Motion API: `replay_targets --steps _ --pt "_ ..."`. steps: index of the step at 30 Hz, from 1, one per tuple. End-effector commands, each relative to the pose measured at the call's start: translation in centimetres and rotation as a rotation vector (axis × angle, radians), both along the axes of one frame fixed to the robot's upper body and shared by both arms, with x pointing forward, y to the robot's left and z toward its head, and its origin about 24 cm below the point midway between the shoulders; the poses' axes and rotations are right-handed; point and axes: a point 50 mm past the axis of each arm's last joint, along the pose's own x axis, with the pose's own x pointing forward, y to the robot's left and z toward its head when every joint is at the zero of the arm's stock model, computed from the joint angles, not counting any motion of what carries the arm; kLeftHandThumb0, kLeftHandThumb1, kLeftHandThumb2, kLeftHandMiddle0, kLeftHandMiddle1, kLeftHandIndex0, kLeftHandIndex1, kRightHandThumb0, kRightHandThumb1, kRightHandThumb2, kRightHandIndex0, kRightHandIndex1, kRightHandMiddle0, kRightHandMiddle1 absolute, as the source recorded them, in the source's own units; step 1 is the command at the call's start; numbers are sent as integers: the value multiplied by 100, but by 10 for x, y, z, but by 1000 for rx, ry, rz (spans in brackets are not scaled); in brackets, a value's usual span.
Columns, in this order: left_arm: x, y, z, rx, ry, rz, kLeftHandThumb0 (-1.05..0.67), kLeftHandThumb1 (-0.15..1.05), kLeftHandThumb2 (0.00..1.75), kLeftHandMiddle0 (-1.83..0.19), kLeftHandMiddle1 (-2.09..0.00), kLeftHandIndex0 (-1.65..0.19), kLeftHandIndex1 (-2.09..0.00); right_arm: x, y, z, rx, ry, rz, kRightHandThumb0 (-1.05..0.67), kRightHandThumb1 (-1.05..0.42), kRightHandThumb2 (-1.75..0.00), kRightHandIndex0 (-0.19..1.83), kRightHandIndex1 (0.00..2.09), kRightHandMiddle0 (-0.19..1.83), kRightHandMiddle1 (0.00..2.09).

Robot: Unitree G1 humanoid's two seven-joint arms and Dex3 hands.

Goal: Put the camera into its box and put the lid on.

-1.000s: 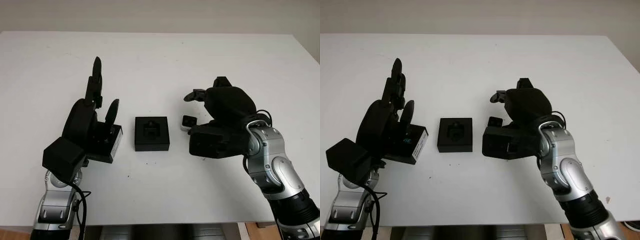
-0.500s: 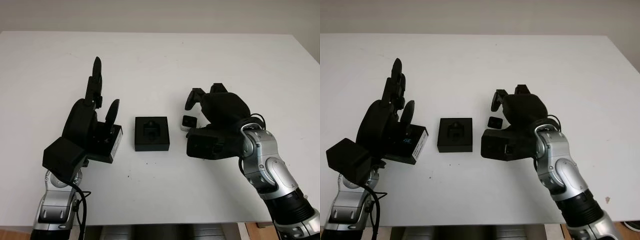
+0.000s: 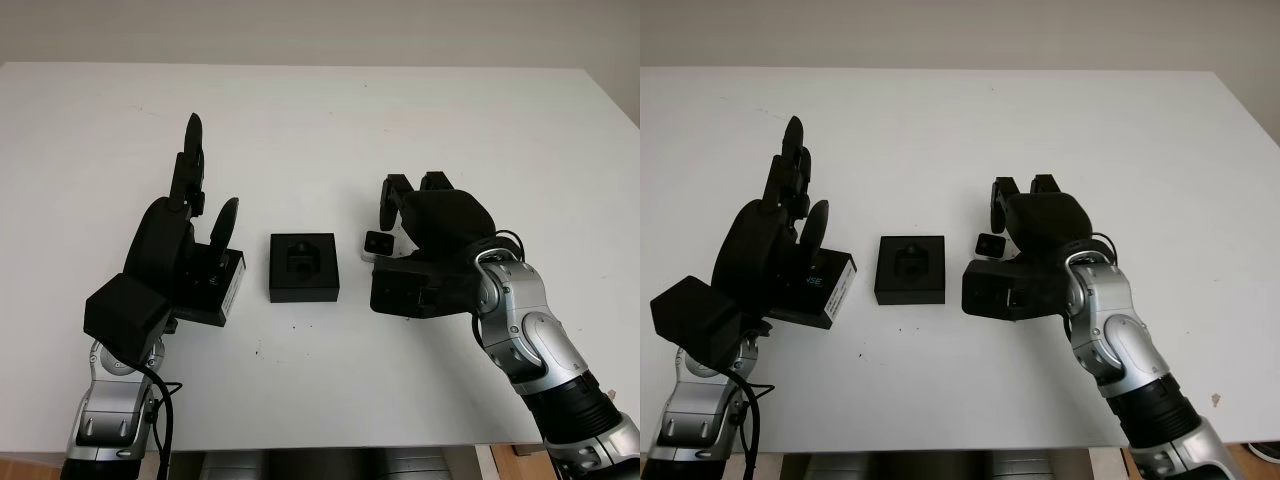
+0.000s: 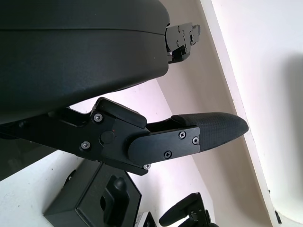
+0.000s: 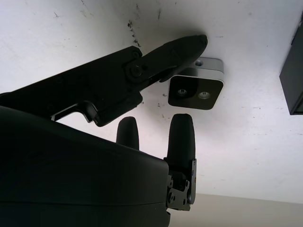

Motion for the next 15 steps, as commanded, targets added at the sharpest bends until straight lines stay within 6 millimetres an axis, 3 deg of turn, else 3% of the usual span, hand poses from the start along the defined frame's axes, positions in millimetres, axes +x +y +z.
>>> replay_targets --steps 1,6,9,12,15 --pt "0 -1 4 5 -22 -4 -77 105 61 19 0 19 0 2 1 3 -14 -21 7 -59 -93 -6 -19 209 -19 208" --pt "0 -1 5 6 -23 -3 -77 105 61 19 0 19 0 3 0 2 -22 -25 13 -57 -95 -6 -18 209 -15 207" --pt "0 -1 4 6 -21 1 -77 105 61 19 0 19 0 4 0 1 -28 -12 20 -56 -98 -6 -19 209 -5 170" --pt "0 -1 5 3 -24 3 -77 105 61 19 0 19 0 5 0 0 -42 0 23 -57 -99 -6 -19 209 -1 159" --pt "0 -1 5 1 -27 2 -77 105 61 19 0 19 0 5 0 0 -28 0 26 -58 -98 -5 -19 209 2 136"
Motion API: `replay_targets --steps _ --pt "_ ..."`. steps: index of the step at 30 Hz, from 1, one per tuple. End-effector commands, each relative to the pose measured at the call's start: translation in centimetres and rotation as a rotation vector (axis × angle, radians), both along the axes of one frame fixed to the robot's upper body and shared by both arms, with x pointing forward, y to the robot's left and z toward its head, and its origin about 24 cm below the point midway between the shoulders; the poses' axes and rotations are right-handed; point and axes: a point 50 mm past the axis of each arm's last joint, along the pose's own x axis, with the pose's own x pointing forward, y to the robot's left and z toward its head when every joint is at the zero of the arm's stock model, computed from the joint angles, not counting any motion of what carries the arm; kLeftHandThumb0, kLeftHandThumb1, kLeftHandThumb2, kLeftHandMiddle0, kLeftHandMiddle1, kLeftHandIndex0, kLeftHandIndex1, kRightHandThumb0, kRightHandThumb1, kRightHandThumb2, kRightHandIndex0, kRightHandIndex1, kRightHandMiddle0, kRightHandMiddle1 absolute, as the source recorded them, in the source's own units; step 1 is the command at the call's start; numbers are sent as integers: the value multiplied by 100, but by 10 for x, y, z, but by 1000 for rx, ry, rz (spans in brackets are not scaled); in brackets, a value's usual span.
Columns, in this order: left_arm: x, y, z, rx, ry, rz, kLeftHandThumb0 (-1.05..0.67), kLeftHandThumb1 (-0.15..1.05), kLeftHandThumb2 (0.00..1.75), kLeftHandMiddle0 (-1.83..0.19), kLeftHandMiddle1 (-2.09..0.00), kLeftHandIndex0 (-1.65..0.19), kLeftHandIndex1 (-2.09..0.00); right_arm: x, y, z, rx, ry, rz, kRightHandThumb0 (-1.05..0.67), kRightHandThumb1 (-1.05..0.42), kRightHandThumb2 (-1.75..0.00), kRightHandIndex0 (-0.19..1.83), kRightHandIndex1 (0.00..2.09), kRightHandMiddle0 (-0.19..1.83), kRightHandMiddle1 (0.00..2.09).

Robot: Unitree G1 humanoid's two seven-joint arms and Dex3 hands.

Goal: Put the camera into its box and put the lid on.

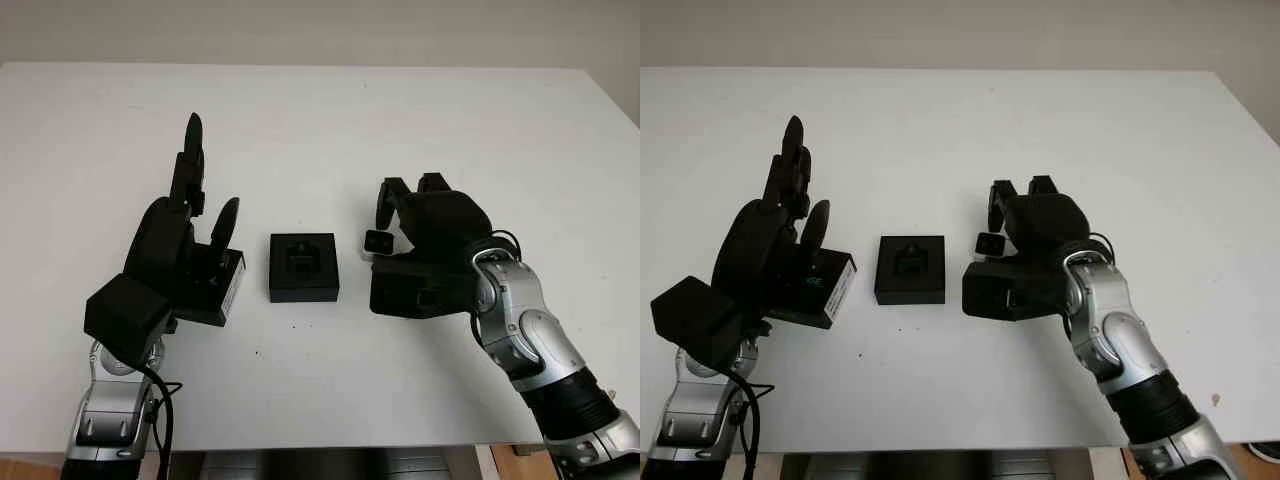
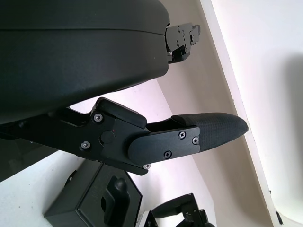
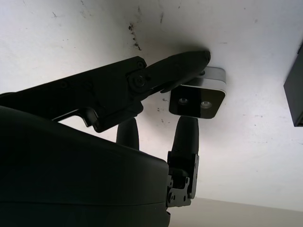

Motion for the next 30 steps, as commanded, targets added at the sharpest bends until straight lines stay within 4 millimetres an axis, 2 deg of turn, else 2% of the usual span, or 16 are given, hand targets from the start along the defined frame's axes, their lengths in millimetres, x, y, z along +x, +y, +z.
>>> replay_targets --steps 1,4,7,13,19,23,27,30 --pt "-1 -1 4 -3 -25 -3 -77 105 61 19 0 19 0 2 0 5 0 -14 9 -58 -97 -5 -19 209 5 138" --pt "-1 -1 4 -3 -24 -2 -77 105 60 19 0 19 0 2 -1 5 0 -11 9 -58 -97 -5 -19 209 6 140" --pt "-1 -1 4 0 -22 1 -77 105 61 19 0 19 0 2 -1 4 -30 -23 19 -61 -96 -5 -16 209 2 163" --pt "-1 -1 4 -5 -20 6 -78 105 60 19 0 19 0 2 -1 4 -31 -18 28 -61 -97 -5 -13 209 2 150" --pt "-1 -1 4 -5 -20 13 -77 105 60 19 0 19 0 2 -2 4 -15 -16 25 -59 -99 -5 -7 209 -3 189" --pt "-1 -1 4 -7 -26 11 -77 105 60 19 0 19 0 3 -2 4 -15 -19 27 -57 -98 -5 2 209 1 202" --pt "-1 -1 5 -9 -25 15 -77 105 60 19 0 19 0 4 -2 2 -7 -6 23 -49 -96 -5 26 209 21 169" --pt "-1 -1 5 -7 -24 17 -77 105 60 19 0 19 0 5 -2 0 -15 -8 22 -42 -97 -6 37 209 32 155"
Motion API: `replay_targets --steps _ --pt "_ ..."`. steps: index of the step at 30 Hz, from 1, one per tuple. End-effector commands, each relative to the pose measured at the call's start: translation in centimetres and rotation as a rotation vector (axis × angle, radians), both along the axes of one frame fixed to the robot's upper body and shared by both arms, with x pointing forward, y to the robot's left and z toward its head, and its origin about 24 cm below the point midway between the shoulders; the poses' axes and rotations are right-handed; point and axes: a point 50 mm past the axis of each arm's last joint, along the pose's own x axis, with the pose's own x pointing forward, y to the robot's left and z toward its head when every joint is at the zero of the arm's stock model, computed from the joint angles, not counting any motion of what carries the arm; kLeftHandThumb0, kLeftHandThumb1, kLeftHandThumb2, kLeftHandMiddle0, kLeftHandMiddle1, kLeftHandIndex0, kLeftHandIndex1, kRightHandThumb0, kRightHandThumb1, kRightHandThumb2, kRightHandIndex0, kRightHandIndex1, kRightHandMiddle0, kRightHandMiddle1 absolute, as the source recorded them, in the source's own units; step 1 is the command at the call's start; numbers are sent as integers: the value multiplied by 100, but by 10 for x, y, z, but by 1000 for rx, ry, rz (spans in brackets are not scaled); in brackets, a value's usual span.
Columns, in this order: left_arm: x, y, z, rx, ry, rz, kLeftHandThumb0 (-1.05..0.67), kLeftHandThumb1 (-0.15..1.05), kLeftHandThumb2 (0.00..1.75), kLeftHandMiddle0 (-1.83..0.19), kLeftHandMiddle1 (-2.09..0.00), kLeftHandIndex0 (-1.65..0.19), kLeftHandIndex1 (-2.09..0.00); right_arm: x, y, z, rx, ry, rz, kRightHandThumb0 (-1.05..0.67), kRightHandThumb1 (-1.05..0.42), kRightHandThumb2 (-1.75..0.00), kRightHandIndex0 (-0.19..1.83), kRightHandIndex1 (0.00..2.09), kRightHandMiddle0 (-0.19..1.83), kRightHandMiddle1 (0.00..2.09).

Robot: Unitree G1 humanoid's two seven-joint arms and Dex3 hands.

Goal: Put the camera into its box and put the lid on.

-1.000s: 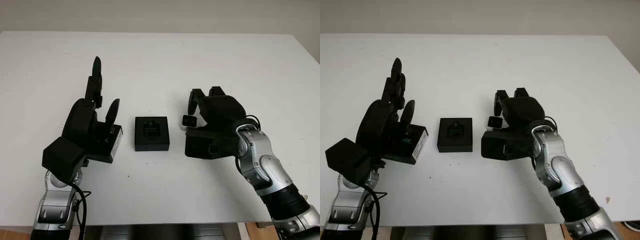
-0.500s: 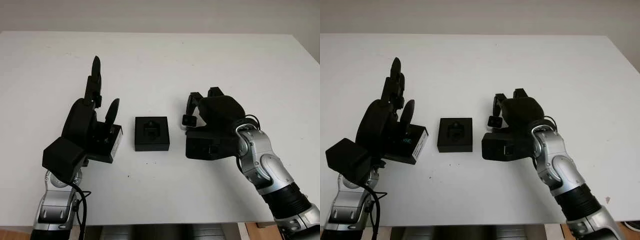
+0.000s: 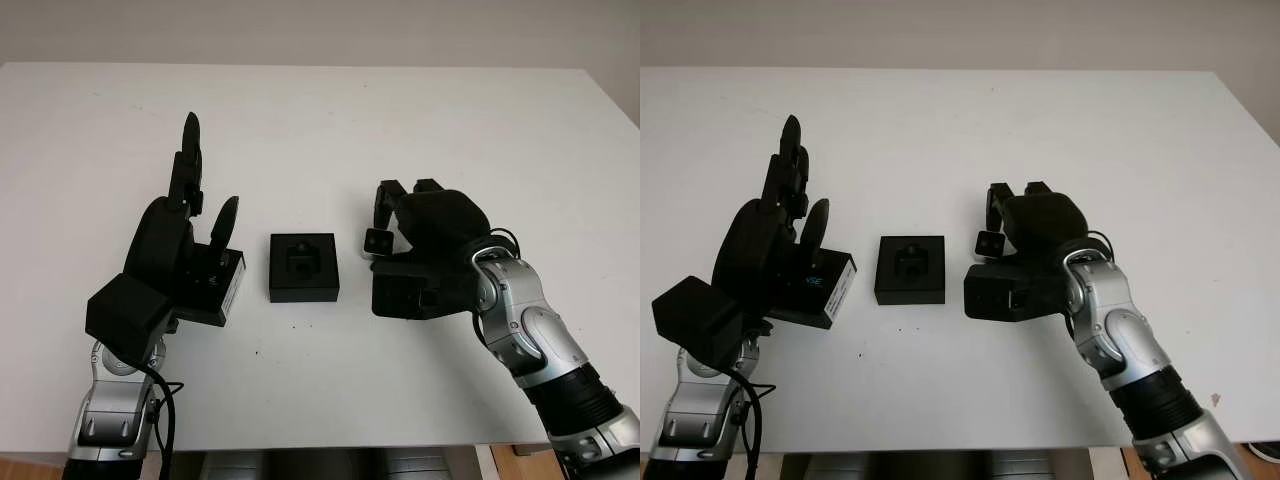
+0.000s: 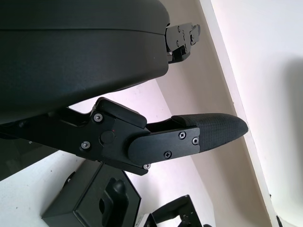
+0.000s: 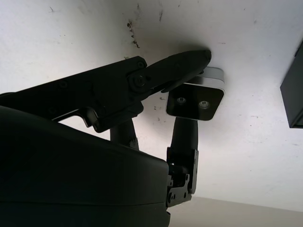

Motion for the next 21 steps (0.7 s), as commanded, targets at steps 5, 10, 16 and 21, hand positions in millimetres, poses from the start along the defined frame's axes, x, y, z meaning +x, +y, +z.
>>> replay_targets --steps 5,10,16,21 --pt "-3 0 4 -4 -21 2 -77 105 59 19 0 19 0 2 -3 -3 -37 -49 1 -41 -102 -6 -3 207 35 145" --pt "-3 0 3 -11 -28 -5 -75 105 59 19 0 19 0 4 -6 -4 28 -51 25 -41 -105 -12 18 104 23 158" --pt "-3 0 3 -13 -22 -4 -76 105 60 19 0 19 0 8 -10 -7 155 -32 29 -39 -105 -15 38 29 22 142" --pt "-4 0 3 -9 -27 -10 -74 105 60 19 0 19 0 11 -15 -2 252 -25 45 -40 -105 -18 38 20 25 142"
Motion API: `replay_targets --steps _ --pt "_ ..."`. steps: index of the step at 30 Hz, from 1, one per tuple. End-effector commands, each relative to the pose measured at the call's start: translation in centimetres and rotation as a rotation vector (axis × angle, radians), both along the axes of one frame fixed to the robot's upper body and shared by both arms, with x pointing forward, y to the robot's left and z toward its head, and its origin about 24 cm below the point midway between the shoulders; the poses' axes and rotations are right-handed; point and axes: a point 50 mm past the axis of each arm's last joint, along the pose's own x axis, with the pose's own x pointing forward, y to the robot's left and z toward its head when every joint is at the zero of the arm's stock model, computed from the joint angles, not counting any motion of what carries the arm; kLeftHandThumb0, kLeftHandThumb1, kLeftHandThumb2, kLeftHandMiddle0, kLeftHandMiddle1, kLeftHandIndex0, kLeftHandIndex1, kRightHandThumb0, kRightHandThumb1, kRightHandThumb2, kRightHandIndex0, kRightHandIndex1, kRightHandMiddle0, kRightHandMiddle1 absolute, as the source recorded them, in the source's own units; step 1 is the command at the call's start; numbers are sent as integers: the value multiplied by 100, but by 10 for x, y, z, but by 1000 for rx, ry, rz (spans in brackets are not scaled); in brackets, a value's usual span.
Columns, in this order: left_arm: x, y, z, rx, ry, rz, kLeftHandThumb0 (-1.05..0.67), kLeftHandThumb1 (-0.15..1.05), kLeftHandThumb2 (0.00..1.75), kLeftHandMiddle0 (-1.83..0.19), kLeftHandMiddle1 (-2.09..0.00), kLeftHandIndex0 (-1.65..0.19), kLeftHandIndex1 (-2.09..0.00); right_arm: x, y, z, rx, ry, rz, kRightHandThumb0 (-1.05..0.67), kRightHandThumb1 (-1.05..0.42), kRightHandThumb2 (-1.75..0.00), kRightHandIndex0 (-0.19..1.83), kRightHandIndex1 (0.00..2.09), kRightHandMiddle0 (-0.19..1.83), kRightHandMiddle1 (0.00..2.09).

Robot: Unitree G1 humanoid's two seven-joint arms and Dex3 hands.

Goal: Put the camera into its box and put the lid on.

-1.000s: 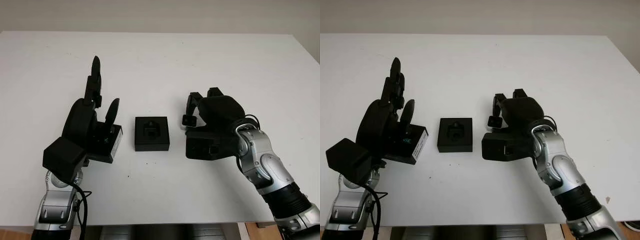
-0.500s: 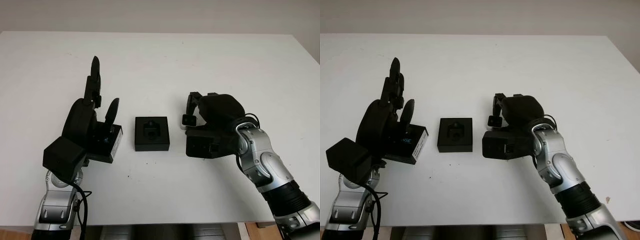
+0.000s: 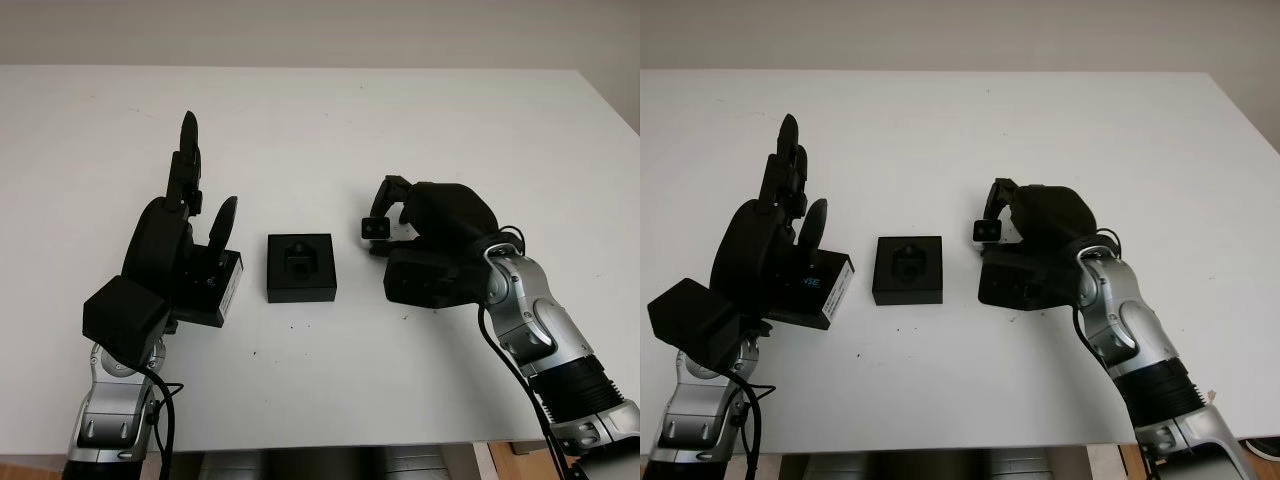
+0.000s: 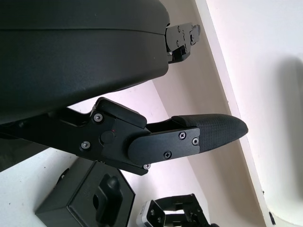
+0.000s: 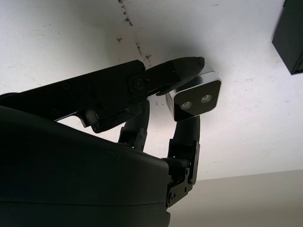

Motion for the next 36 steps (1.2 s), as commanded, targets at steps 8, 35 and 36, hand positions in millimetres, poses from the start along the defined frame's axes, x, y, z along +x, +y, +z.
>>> replay_targets --steps 8,35,36 --pt "-3 -1 2 9 -4 1 -76 105 60 19 0 19 0 3 -3 12 95 -21 17 -42 -105 -16 41 15 33 143" --pt "-2 -1 2 1 -10 3 -76 105 60 19 0 19 0 -21 32 38 466 -59 257 -41 -105 -23 19 3 29 147" --pt "-2 -1 2 1 -10 3 -77 105 60 19 0 19 0 -22 35 37 469 -58 259 -41 -105 -23 19 3 29 148"
